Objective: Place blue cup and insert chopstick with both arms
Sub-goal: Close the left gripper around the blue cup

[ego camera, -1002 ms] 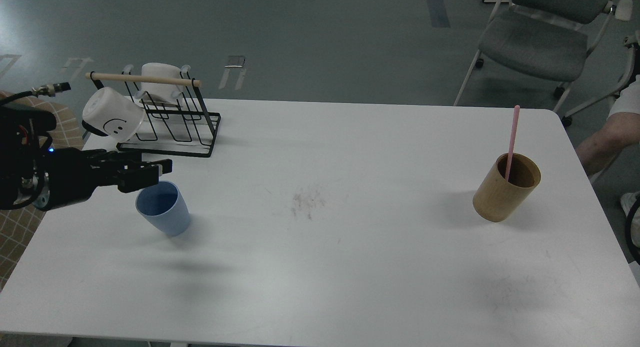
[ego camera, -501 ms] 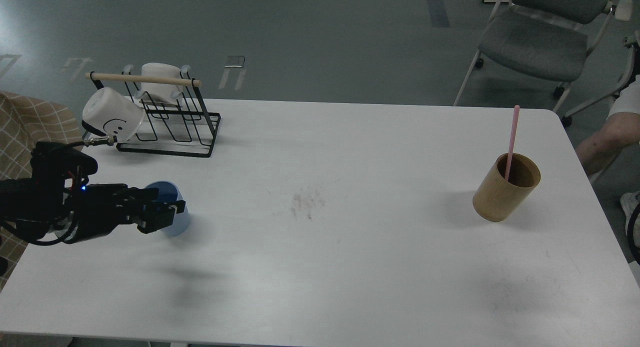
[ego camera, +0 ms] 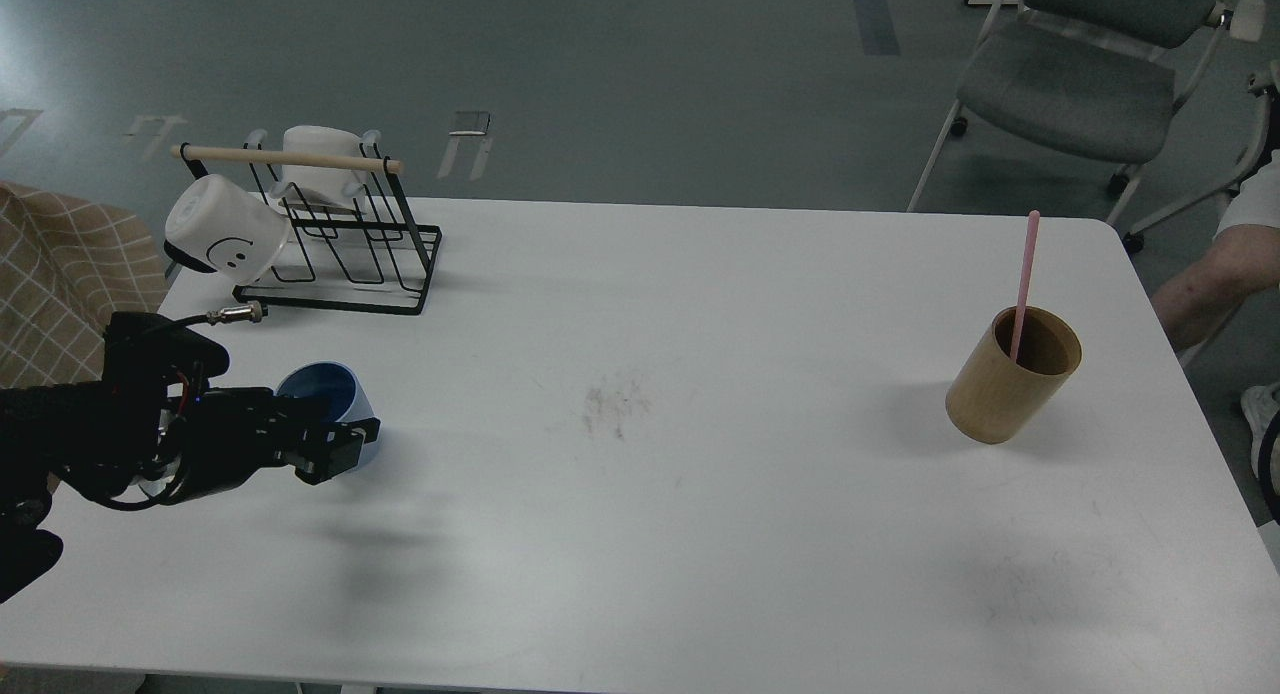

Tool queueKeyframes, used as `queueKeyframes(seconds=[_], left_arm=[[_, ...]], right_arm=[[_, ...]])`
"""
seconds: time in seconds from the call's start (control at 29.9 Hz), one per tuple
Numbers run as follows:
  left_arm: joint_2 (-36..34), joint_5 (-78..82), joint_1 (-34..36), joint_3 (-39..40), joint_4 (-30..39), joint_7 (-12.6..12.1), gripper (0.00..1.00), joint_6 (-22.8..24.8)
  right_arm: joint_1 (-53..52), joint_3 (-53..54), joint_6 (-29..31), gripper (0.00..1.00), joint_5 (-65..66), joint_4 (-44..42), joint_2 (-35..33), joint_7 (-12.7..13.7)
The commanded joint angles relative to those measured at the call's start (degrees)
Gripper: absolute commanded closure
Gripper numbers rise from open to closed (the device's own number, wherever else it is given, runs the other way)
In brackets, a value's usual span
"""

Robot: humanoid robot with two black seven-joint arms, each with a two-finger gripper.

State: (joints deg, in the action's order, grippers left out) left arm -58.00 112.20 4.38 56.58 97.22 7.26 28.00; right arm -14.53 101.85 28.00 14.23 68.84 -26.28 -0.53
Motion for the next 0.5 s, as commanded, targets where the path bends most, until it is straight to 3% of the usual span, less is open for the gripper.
queueKeyframes(seconds=[0.0,0.07,0.13,0.2,0.47], left_arm=[[0.0,0.3,0.4,-1.3,-0.2,0.3,0.53,0.0],[0.0,0.6,0.4,-1.3,-0.2,0.3,0.63,0.0],[0.0,1.5,0.4,-1.3,-0.2,0.4,0.88,0.0],[0.0,1.9,0.4,-1.3,-0.2,0.3,0.98,0.0],[-0.2,2.5,0.9,-1.3,0.3,0.4,1.00,0.0]], right_arm=[[0.1,0.2,0.0,0.00,0.0,0.0,0.0,0.0],[0.1,0.3,0.0,0.00,0.0,0.0,0.0,0.0],[0.2,0.4,0.0,0.00,0.0,0.0,0.0,0.0],[0.3,0.4,0.0,0.00,0.0,0.0,0.0,0.0],[0.4,0.4,0.0,0.00,0.0,-0.1,0.0,0.0]])
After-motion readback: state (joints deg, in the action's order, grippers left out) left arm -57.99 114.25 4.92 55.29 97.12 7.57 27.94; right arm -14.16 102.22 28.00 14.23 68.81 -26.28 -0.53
